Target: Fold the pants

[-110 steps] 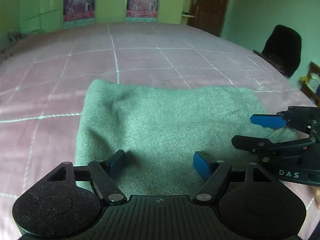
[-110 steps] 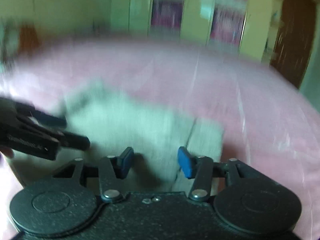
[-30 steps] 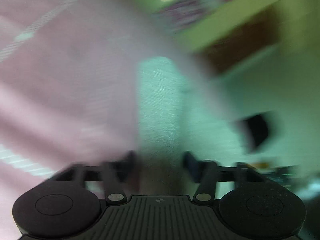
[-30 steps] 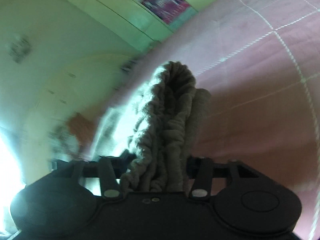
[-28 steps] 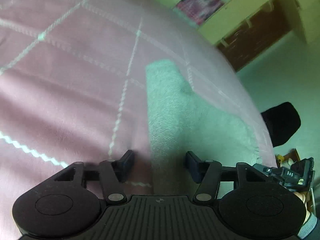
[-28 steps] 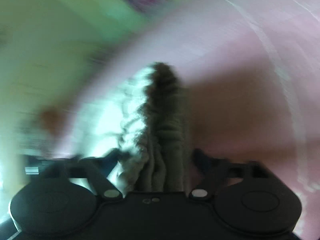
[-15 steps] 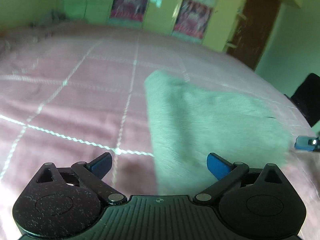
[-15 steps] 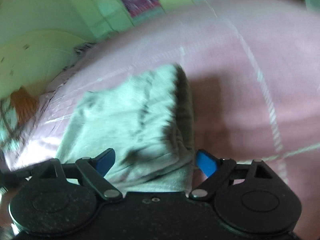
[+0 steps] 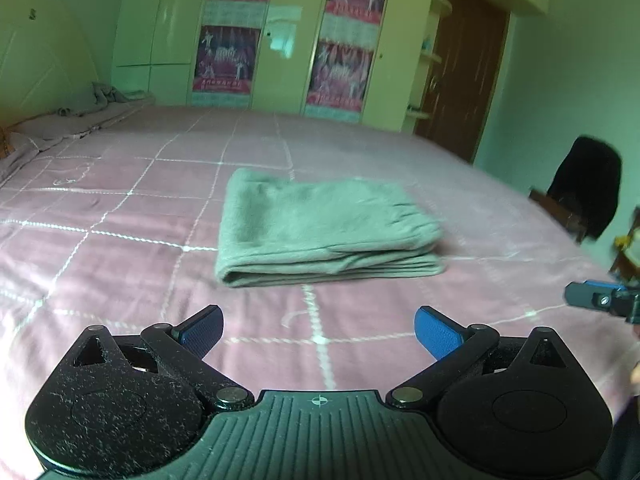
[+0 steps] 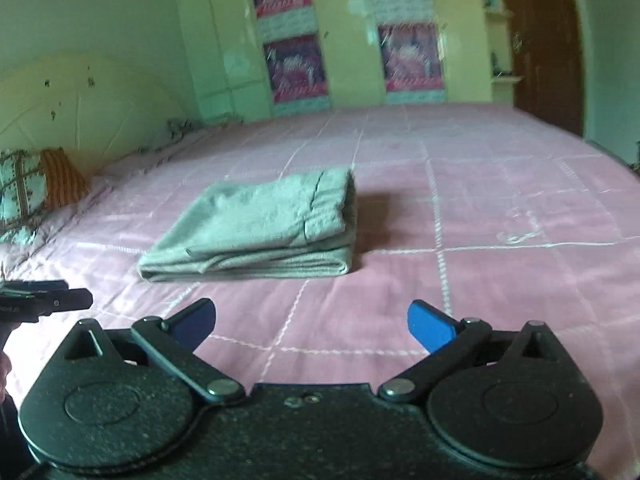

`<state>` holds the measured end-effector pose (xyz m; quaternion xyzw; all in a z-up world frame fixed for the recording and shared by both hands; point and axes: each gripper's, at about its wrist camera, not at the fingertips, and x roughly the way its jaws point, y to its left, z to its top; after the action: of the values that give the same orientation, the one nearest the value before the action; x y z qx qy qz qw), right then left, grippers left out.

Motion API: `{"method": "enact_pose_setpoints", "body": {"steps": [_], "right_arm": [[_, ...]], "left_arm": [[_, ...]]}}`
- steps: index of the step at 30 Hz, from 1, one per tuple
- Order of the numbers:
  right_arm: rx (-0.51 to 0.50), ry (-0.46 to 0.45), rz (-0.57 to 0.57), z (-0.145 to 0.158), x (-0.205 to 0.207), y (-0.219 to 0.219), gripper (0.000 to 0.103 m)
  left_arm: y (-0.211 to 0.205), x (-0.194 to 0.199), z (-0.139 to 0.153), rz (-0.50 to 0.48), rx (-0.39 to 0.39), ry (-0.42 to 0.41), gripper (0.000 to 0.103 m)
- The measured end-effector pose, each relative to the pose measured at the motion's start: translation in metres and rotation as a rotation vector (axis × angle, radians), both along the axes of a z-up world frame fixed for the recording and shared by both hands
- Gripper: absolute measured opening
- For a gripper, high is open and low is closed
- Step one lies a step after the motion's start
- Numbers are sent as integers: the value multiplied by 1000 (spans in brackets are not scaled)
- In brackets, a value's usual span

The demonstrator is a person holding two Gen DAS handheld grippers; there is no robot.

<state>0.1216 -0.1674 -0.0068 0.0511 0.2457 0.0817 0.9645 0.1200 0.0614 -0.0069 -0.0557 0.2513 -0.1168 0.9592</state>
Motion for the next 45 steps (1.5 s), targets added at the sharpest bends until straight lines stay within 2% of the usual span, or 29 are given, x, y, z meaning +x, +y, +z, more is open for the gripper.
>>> {"method": "enact_pose_setpoints", "body": {"steps": [3,7,16,19,23,45], "right_arm": [[14,-44,-15,9,-33,6,103],[-36,-103,-53,2,-63,17,103],[-98,-99,-91,-29,-113,36,103],[-145,-101,-69,-31,-116,47,103],[-170,-123,-56,-30,-116,52,103],[-167,-109,-58,-37,-114,54,103]], "left_arm": [[-2,-26,-1,17,7,0,101],[-3,-56,-7,28,23,-21,101],[-11,-99,-31,43,9,-35,101],[-17,-101,-41,25,23,-8,101],[-19,-104,-41,18,38,-28,101],[-16,-110,-42,15,50,-49,101]]}}
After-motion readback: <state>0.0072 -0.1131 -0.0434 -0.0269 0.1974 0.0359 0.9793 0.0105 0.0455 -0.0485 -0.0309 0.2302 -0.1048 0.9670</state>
